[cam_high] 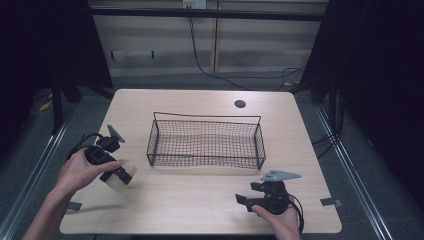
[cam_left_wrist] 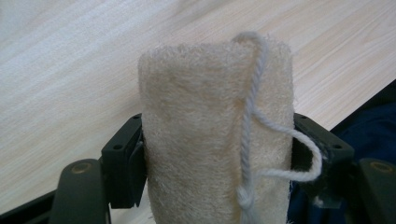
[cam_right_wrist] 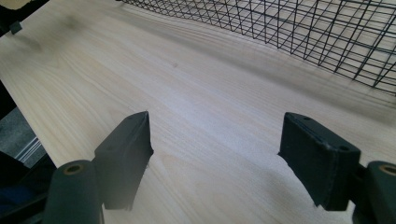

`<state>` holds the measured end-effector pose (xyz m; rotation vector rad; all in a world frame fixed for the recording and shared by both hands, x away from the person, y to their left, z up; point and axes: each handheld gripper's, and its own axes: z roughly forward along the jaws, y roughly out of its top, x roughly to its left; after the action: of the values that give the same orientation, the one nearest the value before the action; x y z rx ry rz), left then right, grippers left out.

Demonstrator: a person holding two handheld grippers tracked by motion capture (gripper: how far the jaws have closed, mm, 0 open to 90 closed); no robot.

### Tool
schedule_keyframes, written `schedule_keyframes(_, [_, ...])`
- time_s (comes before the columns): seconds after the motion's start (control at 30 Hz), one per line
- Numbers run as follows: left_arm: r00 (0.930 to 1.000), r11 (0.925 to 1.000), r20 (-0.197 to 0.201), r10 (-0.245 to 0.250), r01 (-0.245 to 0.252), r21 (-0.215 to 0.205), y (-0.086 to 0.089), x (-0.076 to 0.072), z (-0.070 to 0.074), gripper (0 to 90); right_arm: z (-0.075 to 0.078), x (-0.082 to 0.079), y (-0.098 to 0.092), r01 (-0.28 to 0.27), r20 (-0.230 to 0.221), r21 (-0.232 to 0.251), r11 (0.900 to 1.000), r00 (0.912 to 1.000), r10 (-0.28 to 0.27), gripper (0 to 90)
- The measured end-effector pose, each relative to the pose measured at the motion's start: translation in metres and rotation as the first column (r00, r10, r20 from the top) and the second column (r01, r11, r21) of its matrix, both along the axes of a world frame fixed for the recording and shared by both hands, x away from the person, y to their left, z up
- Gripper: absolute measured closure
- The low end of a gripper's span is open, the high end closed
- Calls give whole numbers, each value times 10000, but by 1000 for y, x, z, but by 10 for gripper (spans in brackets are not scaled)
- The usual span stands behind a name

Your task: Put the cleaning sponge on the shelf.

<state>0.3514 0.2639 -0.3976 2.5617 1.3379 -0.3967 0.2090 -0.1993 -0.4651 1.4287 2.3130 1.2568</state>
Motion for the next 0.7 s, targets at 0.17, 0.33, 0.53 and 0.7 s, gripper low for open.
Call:
schedule_keyframes(0.17, [9999,9999,-50,-127,126,-72,-1,1,4,288,0,0,0,-3,-10,7,10000,10000,3,248])
schedule_keyframes(0.33, [9998,9996,-131,-150,147,-260,-2,7,7,289,0,0,1,-15,-10,-20,10000,10000,15,249])
schedule_keyframes(0.53, [9998,9995,-153,-156,152,-262,-2,11,16,289,0,0,1,-12,-38,0,10000,10000,12,249])
schedule_keyframes(0.7, [9997,9995,-146,-180,175,-275,-4,15,25,289,0,0,1,-31,-46,23,10000,10000,31,249])
